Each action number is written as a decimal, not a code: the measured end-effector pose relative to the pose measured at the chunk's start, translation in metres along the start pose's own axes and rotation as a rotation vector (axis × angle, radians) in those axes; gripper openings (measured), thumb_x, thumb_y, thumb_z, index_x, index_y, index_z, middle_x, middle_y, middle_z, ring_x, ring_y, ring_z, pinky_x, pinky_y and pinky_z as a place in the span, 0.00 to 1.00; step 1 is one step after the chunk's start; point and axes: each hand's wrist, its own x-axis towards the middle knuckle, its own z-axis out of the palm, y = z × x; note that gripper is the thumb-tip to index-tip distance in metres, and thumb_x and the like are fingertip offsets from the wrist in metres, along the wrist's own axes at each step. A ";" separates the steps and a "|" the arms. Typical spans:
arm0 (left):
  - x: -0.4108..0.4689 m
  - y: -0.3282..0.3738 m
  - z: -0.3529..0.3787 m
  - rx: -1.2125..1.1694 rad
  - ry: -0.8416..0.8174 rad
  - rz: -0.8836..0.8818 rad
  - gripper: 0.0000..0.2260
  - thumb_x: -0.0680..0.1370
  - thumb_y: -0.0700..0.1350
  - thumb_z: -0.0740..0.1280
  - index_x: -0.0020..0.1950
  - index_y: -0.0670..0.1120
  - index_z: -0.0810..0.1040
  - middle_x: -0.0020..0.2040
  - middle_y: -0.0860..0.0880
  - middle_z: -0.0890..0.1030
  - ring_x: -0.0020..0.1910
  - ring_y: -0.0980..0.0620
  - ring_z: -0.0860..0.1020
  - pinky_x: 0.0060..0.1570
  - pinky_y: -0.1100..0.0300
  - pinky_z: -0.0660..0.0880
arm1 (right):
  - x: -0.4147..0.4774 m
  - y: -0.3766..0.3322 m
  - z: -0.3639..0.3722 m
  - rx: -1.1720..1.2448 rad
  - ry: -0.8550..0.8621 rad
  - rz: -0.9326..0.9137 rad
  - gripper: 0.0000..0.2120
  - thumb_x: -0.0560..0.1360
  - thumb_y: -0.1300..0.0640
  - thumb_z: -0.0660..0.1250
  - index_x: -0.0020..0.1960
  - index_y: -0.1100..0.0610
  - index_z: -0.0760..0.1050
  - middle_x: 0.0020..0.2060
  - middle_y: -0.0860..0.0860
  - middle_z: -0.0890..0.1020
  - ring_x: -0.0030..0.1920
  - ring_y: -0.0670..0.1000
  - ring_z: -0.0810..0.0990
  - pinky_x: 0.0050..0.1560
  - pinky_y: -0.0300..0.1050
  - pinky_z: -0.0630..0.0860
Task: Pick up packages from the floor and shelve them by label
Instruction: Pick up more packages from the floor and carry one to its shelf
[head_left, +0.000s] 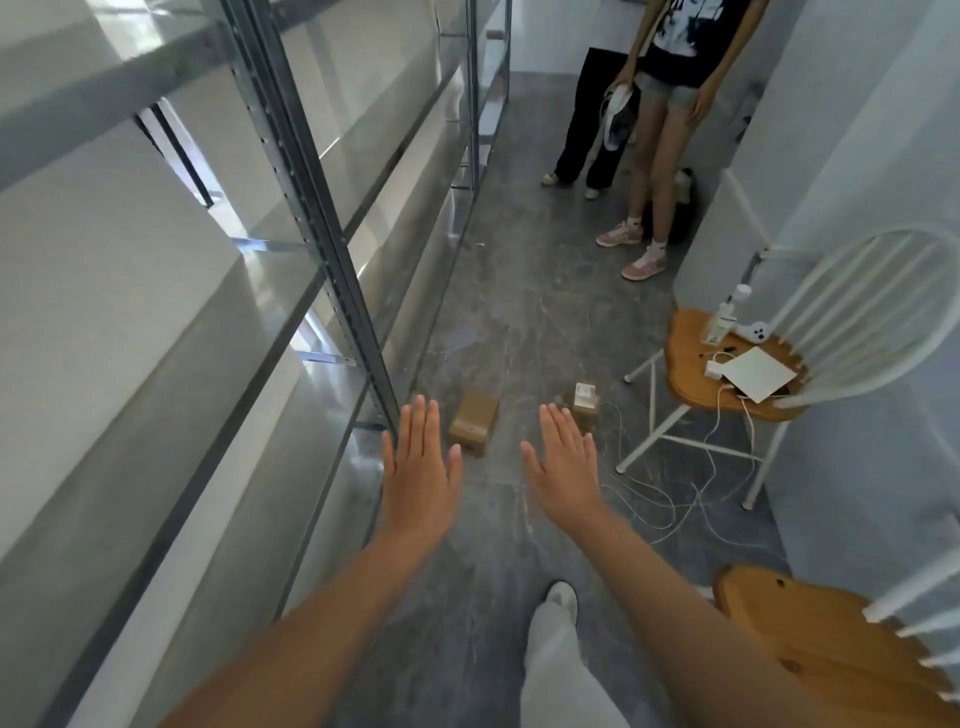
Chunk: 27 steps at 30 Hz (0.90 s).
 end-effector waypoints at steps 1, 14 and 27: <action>0.015 0.002 0.007 0.005 0.005 -0.012 0.32 0.79 0.56 0.44 0.81 0.44 0.54 0.82 0.45 0.54 0.81 0.48 0.51 0.78 0.46 0.45 | 0.018 0.003 -0.003 0.000 -0.006 -0.003 0.30 0.84 0.47 0.49 0.81 0.56 0.47 0.81 0.49 0.50 0.81 0.49 0.44 0.78 0.55 0.40; 0.215 0.057 0.059 0.067 0.077 -0.144 0.31 0.80 0.55 0.46 0.80 0.43 0.57 0.81 0.45 0.57 0.81 0.47 0.54 0.78 0.44 0.49 | 0.266 0.038 -0.038 -0.010 -0.136 -0.112 0.29 0.84 0.47 0.50 0.81 0.57 0.48 0.81 0.50 0.50 0.81 0.49 0.44 0.79 0.56 0.41; 0.347 0.033 0.134 0.031 -0.008 -0.323 0.29 0.81 0.54 0.48 0.81 0.43 0.54 0.82 0.45 0.55 0.81 0.47 0.52 0.77 0.45 0.46 | 0.431 0.051 -0.021 -0.114 -0.273 -0.152 0.29 0.84 0.48 0.50 0.81 0.58 0.49 0.81 0.52 0.52 0.81 0.51 0.45 0.78 0.56 0.42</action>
